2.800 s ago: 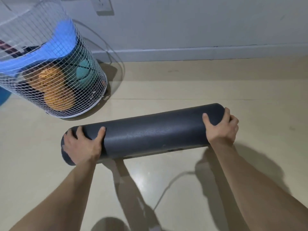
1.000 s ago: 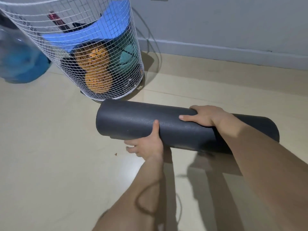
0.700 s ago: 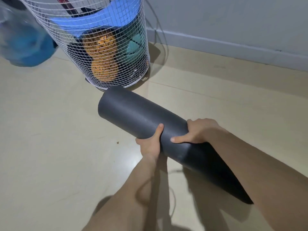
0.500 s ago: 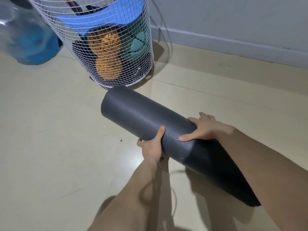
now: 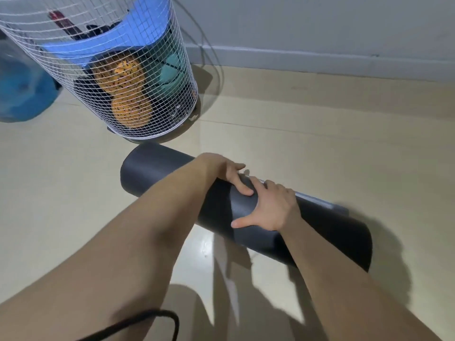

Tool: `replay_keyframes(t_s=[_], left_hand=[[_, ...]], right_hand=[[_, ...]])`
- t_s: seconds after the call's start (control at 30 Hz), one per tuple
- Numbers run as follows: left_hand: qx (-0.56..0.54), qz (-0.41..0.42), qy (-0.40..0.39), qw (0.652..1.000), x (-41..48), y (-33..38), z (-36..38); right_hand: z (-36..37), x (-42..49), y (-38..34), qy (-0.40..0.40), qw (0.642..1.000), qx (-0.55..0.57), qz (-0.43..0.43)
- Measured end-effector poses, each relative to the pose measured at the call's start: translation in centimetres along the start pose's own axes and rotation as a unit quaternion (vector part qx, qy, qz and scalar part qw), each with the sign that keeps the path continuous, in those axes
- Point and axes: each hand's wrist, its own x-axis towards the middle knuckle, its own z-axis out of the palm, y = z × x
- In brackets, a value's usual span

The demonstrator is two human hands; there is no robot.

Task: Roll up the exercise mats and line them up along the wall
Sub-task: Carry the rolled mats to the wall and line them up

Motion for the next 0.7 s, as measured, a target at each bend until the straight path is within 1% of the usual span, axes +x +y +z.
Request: replay_keyframes(t_s=[0.03, 0.1, 0.17, 0.23, 0.27, 0.3, 0.33, 0.37, 0.4, 0.43, 0.5, 0.53, 0.57, 0.63, 0.67, 0.7], left_hand=[[-0.004, -0.012, -0.037, 0.999, 0.8, -0.1, 0.0], [-0.003, -0.015, -0.071, 0.997, 1.3, 0.2, -0.6], [-0.007, -0.013, -0.073, 0.997, 0.9, 0.5, -1.0], [0.002, -0.008, -0.078, 0.997, 0.9, 1.0, -1.5], [0.002, -0.003, -0.090, 0.996, 0.9, 1.1, -1.7], [-0.001, 0.006, -0.111, 0.994, 0.8, 1.2, -1.8], [-0.003, 0.017, -0.133, 0.991, 1.0, 1.3, -1.8], [-0.005, 0.029, -0.145, 0.989, 1.0, 1.2, -1.5], [-0.007, 0.040, -0.141, 0.989, 0.9, 1.0, -1.2], [0.000, 0.052, -0.116, 0.992, 1.0, 0.7, -0.8], [0.041, 0.075, -0.035, 0.996, 1.0, -0.1, 0.1], [0.055, 0.079, 0.009, 0.995, 0.7, -0.3, 0.7], [0.067, 0.079, 0.041, 0.994, 0.3, -0.5, 1.3], [0.082, 0.073, 0.057, 0.992, -0.7, -0.6, 2.0], [0.085, 0.068, 0.054, 0.993, -1.3, -0.5, 2.3], [0.085, 0.060, 0.055, 0.993, -1.9, -0.4, 2.7]], right_hand=[[0.6, -0.7, 0.0, 0.032, 0.999, -0.005, 0.010], [2.4, -2.4, 0.0, 0.132, 0.990, 0.014, 0.054], [4.9, -4.7, -0.4, 0.264, 0.956, 0.053, 0.115], [7.4, -7.3, -1.5, 0.344, 0.910, 0.095, 0.210], [8.4, -8.4, -2.4, 0.362, 0.891, 0.111, 0.251], [9.1, -9.3, -3.7, 0.363, 0.875, 0.126, 0.295], [9.7, -9.8, -5.0, 0.354, 0.855, 0.158, 0.344], [9.8, -10.0, -6.1, 0.343, 0.826, 0.203, 0.398], [9.2, -9.8, -7.1, 0.327, 0.784, 0.280, 0.447], [8.0, -9.7, -7.8, 0.301, 0.728, 0.362, 0.498], [7.2, -8.5, -8.0, 0.193, 0.630, 0.501, 0.561], [7.1, -8.0, -7.9, 0.156, 0.577, 0.557, 0.577], [7.1, -7.7, -8.0, 0.133, 0.515, 0.620, 0.577], [8.0, -7.6, -8.5, 0.101, 0.390, 0.740, 0.539], [8.4, -7.6, -9.0, 0.091, 0.348, 0.782, 0.510], [8.5, -7.6, -9.4, 0.088, 0.316, 0.809, 0.488]])
